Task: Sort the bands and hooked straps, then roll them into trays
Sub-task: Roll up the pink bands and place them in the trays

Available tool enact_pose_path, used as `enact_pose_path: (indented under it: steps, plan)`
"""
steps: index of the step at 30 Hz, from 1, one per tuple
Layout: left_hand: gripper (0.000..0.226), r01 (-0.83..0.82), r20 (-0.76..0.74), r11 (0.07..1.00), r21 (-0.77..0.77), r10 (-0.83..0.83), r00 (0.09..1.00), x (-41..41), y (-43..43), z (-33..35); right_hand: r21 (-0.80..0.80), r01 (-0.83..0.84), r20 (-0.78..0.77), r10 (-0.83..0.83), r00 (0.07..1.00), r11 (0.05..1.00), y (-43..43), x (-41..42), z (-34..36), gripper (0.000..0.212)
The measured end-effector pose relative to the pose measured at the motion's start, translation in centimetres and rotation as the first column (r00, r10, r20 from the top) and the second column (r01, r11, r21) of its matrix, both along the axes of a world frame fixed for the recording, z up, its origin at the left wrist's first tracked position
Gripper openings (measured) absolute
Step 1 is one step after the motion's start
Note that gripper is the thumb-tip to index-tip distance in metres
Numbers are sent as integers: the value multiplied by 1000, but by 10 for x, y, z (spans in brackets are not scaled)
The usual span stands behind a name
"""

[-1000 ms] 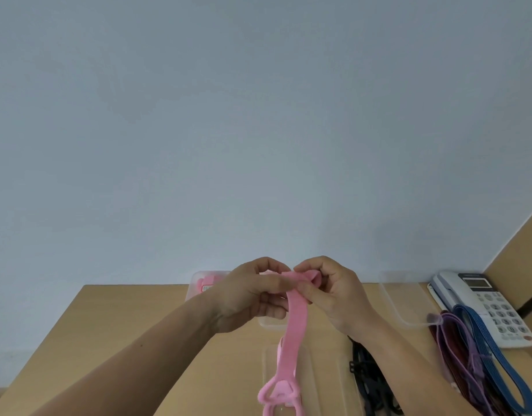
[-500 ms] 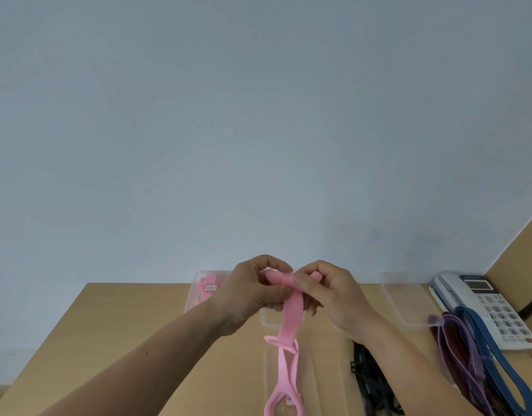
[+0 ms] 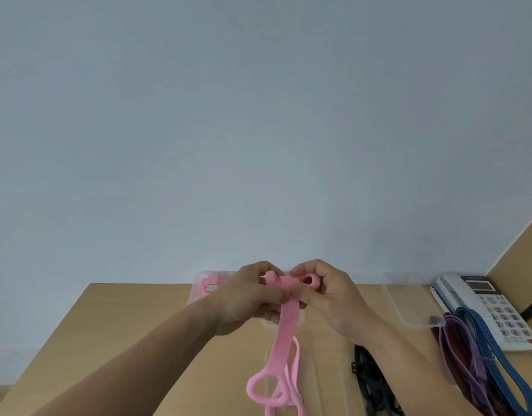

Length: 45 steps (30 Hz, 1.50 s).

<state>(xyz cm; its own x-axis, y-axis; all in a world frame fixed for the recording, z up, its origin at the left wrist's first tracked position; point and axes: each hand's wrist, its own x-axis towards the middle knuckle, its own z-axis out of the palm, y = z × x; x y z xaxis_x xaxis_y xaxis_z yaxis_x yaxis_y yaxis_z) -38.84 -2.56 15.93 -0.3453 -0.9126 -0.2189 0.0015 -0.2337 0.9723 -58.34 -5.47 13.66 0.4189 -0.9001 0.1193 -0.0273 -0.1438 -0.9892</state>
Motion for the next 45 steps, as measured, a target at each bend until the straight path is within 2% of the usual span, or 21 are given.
enact_pose_path:
  steps: [3, 6, 8, 10, 15, 18, 20, 23, 27, 30, 32, 34, 37, 40, 43, 45]
  plan:
    - [44, -47, -4, 999, 20, 47, 999, -4, 1, -2, -16, 12, -16, -12, 1000, 1000, 1, 0, -1, 17]
    - [31, -133, -7, 991, -17, 133, 991, -5, -1, -4, -22, 35, -16, -35, 999, 999, 0, -1, -2, 29]
    - [28, -137, -47, 989, -51, 135, 990, -4, -3, -3, 32, 43, 44, -44, 998, 999, -1, -1, -1, 24]
    - [28, -163, -83, 983, -87, 156, 984, -3, -4, -3, 67, 37, 36, -40, 999, 997, -2, 0, 2, 21]
    - [20, -214, 35, 939, -269, 232, 972, -3, -8, -8, 89, 51, -57, -46, 997, 995, -3, 8, 5, 50]
    - [21, -199, 78, 928, -314, 234, 969, -2, -8, -14, 90, 74, -94, -66, 993, 993, -4, 12, 4, 43]
    - [24, -196, 89, 935, -295, 231, 969, 0, -8, -17, 80, 82, -82, -76, 994, 993, -5, 13, 4, 31]
    - [33, -159, 115, 966, -204, 185, 976, 2, -6, -17, 34, 87, -40, -86, 995, 996, -5, 12, 6, 27]
    - [36, -116, 131, 984, -137, 134, 982, 4, -4, -10, 6, 63, -38, -62, 997, 998, -6, 11, 2, 11]
    - [48, -77, 41, 995, -59, 80, 996, 5, -2, -4, 26, 39, -26, -39, 999, 999, -6, 11, 1, 17]
    - [40, -95, -12, 995, -29, 94, 995, 6, -1, -2, 24, 8, -17, -7, 1000, 1000, -4, 10, -1, 23]
    - [32, -112, -44, 993, -25, 111, 993, 6, -2, -3, 27, -11, -10, 11, 1000, 1000, -3, 9, -2, 28]
    - [32, -123, -70, 992, -41, 120, 990, 6, -3, -5, 63, -13, 39, 11, 999, 998, -2, 6, -1, 32]
    - [32, -144, -66, 984, -105, 138, 988, 4, -5, -8, 160, 19, 86, -33, 996, 987, -2, 7, 4, 39]
    - [28, -160, -12, 970, -183, 161, 987, 1, -7, -12, 184, 40, 2, -41, 999, 982, -3, 8, 5, 44]
    - [32, -170, 10, 967, -187, 175, 984, -1, -6, -14, 156, 54, -25, -51, 998, 986, -3, 7, 4, 34]
